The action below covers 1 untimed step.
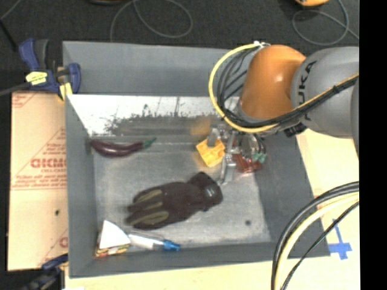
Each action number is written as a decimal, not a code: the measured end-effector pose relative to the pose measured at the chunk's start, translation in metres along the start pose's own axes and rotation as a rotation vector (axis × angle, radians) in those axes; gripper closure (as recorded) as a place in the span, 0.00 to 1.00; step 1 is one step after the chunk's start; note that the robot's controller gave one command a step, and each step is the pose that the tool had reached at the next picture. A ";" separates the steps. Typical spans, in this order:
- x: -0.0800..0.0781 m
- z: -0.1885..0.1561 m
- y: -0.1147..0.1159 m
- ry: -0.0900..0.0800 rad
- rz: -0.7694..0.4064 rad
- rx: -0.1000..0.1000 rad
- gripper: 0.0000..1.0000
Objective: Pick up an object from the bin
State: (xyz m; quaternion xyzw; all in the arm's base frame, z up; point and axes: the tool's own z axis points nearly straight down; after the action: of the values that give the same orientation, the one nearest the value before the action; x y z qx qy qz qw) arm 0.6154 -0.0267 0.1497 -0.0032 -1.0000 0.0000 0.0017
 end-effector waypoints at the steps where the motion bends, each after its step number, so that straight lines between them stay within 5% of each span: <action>1: -0.001 -0.005 0.000 -0.008 0.000 0.000 0.00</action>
Offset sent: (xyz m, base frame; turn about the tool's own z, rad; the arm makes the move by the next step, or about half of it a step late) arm -0.0410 0.0103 -0.0483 -0.0605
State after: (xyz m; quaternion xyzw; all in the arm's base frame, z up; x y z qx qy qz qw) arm 0.6167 -0.0267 0.1548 -0.0031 -1.0000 0.0001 -0.0021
